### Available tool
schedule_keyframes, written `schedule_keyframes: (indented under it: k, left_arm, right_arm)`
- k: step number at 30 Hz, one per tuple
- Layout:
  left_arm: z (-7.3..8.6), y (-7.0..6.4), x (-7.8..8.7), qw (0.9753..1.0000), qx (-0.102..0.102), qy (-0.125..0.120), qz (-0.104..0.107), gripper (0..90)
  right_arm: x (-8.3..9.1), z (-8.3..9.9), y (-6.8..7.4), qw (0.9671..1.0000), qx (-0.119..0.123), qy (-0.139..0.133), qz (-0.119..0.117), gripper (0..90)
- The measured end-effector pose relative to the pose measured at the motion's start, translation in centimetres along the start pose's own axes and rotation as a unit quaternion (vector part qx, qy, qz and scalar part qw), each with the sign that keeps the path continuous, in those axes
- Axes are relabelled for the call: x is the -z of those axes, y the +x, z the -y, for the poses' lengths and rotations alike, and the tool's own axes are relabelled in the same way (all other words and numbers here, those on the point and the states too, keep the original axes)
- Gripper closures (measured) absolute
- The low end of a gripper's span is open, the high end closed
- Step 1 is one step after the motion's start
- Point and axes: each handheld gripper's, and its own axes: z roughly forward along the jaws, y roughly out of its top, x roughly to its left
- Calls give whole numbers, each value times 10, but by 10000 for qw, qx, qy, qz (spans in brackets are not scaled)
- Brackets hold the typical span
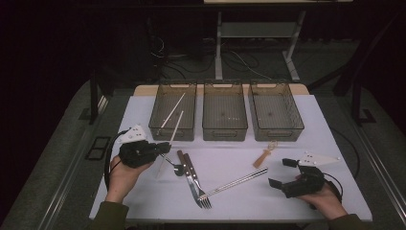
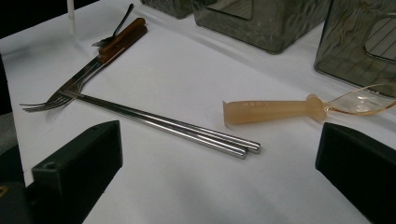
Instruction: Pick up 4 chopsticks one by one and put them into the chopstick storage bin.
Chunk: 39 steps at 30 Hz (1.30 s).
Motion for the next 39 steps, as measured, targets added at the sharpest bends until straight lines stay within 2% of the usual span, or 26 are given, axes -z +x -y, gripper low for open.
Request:
schedule_keyframes:
  k: [12, 16, 22, 28, 32, 36, 39]
  left_arm:
    - [-15, 12, -12, 9997, 133, -79, -189, 847]
    - [-23, 21, -17, 9988, 294, -137, -359, 847]
    - [-37, 33, -25, 9977, 434, -273, -439, 847]
    - [-61, 46, -23, 9950, 580, -562, -591, 847]
    - [-76, 54, -25, 9936, 612, -631, -703, 847]
    - [-87, 63, -32, 9927, 590, -536, -909, 848]
    - [-92, 71, -39, 9913, 659, -469, -1039, 847]
  right_arm:
    - [0, 0, 0, 10000, -7, 27, 0, 5]
    - [0, 0, 0, 10000, -11, 30, 5, 5]
    - [0, 1, 0, 10000, -23, 21, -4, 5]
    - [0, 1, -1, 10000, -10, 6, -5, 5]
    - [0, 1, 0, 10000, -17, 6, -10, 5]
    - [0, 1, 0, 10000, -20, 7, -13, 5]
    - [0, 1, 0, 10000, -26, 6, -12, 5]
